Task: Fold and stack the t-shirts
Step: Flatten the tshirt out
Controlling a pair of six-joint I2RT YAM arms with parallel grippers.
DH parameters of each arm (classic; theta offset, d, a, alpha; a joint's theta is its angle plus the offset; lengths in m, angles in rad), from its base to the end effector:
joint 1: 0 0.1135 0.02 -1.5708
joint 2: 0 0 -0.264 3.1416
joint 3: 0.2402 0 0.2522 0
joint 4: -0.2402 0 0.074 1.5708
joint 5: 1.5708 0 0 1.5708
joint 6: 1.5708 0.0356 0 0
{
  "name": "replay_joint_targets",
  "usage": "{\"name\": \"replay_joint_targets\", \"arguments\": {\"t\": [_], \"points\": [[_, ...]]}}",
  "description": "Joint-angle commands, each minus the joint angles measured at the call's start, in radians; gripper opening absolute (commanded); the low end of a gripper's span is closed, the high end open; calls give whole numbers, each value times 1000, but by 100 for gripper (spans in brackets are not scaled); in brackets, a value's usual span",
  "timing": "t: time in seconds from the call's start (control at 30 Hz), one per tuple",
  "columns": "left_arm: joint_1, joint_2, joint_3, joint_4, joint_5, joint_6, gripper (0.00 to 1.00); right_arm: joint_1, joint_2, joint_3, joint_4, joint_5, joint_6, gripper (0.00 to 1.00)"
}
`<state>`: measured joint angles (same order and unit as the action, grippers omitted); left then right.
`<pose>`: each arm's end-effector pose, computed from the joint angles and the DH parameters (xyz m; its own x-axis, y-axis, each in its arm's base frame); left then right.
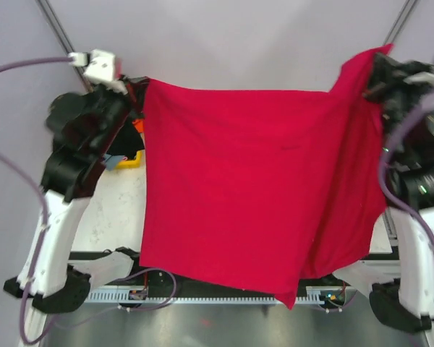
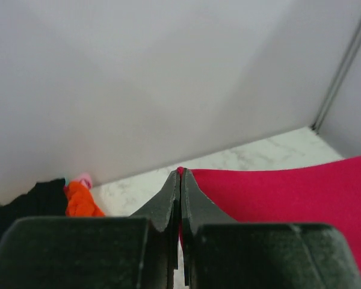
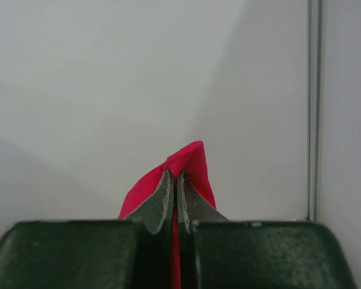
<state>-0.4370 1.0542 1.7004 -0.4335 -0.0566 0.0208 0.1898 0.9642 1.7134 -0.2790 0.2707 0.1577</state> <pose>0.1423 -0.0643 0.5616 0.1990 -0.0700 -0.9775 0.3684 0.9296 0.0084 0.1045 0.0104 0.5902 0.4476 0.2401 -0.8614 -0.0182 0.9655 0.2597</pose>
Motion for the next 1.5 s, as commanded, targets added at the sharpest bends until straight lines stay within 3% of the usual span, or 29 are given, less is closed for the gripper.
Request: {"name": "replay_joint_targets", "arguments": {"t": [0.0,0.2,0.23,0.27,0.33,0.37,0.4,0.53,0.67,0.9,1.1,1.27,1.47], "points": [[88,165,-16,-8,-10,15,2,2,214,-89,64,27,-27,4],[262,494,-145,96,51,-44,2,-12,589,-101,132,18,22,1],[282,541,-148,107,51,-44,2,-13,640,-91,141,4,19,22],[293,603,-134,105,82,-44,3,-15,738,-80,143,5,17,53],[319,777,-49,81,83,-77,66,-24,830,-23,130,15,28,94],[326,831,-1,46,143,-91,87,-27,900,0,121,44,37,98],[331,907,89,-24,165,-119,99,-33,927,44,95,45,55,98],[320,862,87,-47,161,-168,100,-55,940,45,90,54,57,98],[291,755,6,-45,135,-191,100,-56,842,-55,107,55,75,98],[172,673,-273,1,106,-315,94,-66,797,-248,-41,-22,134,98],[144,737,-438,128,173,-470,91,-108,910,-301,-106,-108,213,98],[135,825,-444,171,176,-506,90,-115,1034,-267,-126,-128,221,98],[139,989,-299,119,153,-522,91,-115,1188,-147,-160,-182,253,95]]}}
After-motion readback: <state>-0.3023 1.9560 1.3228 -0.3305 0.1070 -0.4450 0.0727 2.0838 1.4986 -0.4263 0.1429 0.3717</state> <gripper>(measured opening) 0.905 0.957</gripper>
